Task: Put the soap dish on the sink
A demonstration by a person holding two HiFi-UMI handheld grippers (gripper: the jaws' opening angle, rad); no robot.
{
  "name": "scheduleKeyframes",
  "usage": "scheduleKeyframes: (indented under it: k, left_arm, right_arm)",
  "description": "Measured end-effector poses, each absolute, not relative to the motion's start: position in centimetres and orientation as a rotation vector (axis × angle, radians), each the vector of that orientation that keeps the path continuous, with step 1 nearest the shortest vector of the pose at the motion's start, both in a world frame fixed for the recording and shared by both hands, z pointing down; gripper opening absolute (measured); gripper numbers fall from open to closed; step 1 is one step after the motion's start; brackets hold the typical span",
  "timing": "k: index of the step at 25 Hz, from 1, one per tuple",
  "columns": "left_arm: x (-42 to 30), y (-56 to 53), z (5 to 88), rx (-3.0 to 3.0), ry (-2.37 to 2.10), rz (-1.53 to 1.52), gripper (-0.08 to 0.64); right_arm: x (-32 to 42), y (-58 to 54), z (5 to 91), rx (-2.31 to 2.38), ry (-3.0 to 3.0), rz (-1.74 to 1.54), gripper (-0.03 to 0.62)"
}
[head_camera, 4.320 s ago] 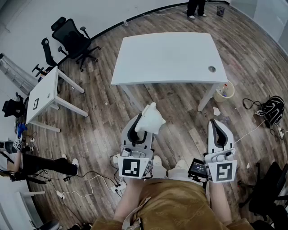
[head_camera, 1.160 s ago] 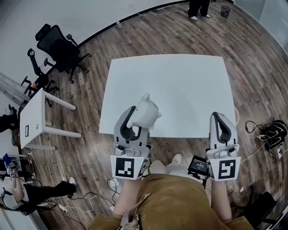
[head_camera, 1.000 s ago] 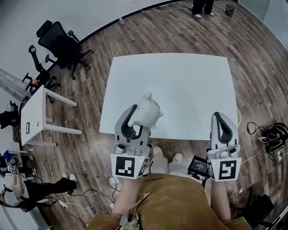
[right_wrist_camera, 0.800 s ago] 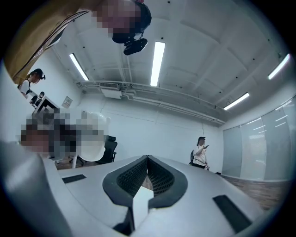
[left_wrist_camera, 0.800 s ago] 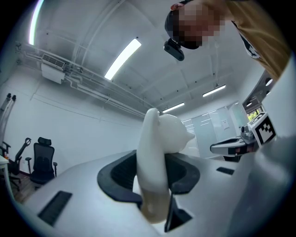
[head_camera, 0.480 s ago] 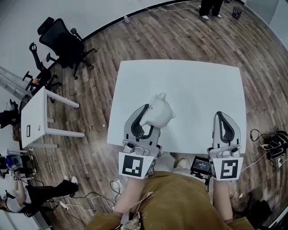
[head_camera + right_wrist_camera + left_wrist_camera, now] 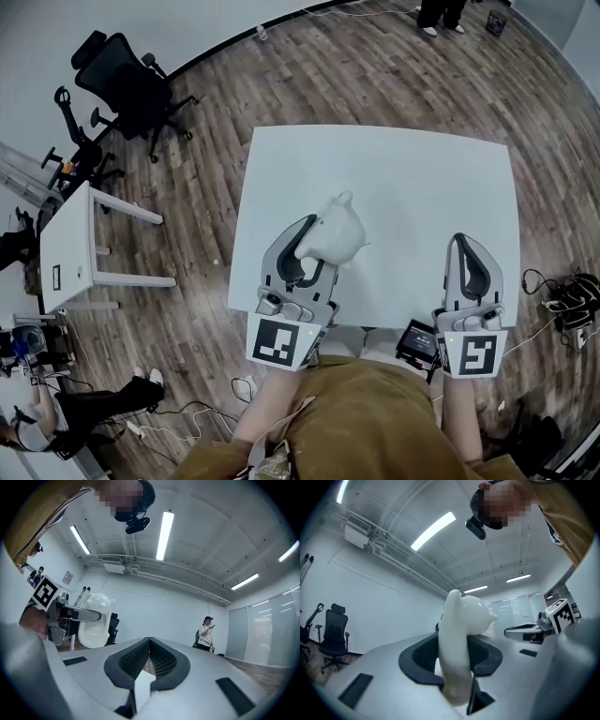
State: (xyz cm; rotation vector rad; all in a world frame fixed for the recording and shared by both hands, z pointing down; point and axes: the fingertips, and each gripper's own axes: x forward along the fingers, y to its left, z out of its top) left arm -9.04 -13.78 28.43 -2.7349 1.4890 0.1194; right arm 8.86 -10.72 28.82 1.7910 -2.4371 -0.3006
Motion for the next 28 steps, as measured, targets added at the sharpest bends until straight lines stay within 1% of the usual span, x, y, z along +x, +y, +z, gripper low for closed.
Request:
scheduleKeyframes:
  k: [9,21,28]
  left_arm:
    - [-7.9,-14.9,28.1,-2.727,1.490,0.127,0.138]
    - [-5.6,-16.0,32.0,-2.747,1.547,0.041,0.138]
    - [-5.8,-17.0,33.9,-2.757,1.581,-0.011,0.138]
  right_arm:
    - [10.4,-11.5,28.1,1.806,-2.431,-0.323,0.006]
    - [14.2,-11.5,30.9,1.814,-2.402,-0.242,0.006]
    - [13.7,-12.5,31.5,1.779,-2.430,-0.213,0.006]
